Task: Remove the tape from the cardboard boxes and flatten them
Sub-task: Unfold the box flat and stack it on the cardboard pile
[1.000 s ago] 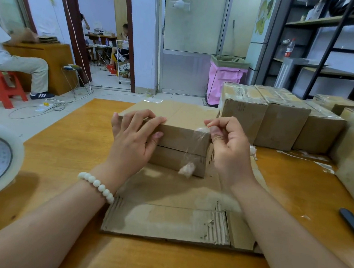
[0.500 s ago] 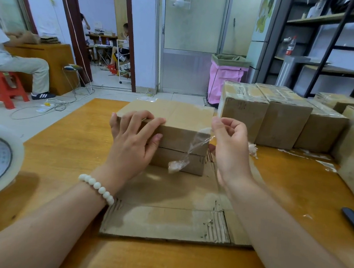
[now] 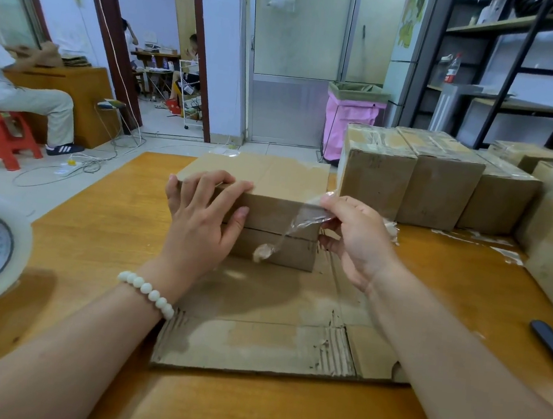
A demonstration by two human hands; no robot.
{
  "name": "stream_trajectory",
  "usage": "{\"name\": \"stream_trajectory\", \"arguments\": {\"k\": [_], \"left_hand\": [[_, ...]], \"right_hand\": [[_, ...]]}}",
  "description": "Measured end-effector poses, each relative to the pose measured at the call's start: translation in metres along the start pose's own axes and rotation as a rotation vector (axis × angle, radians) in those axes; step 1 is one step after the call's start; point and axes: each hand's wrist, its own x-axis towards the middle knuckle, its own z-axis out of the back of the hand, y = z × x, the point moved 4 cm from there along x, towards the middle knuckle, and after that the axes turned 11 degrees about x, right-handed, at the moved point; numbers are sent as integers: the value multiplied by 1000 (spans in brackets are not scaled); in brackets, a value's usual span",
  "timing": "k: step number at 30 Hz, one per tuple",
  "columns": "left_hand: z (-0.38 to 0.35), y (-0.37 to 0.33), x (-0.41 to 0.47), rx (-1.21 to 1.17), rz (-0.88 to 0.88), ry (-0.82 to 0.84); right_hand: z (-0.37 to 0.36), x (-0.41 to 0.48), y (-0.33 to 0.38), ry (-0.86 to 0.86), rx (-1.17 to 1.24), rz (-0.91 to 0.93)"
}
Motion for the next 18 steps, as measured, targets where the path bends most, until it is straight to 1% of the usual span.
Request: {"name": "stream_trajectory", "arguments": {"k": [7,11,13,15,18], "left_hand": [[-1,3,0,3,15,-1],[0,11,3,7,90,-19],[0,12,3,10,94,-26],[0,11,3,16,79,-25],[-1,9,3,25,78,-21]], "right_hand": [[0,-5,-1,-58,196,-37],[-1,-7,6,-41,404,-56],[-2,-7,6,-46,465,-55],[0,-8,3,-64,465,-61],[2,-7,1,-42,366,-65]]}}
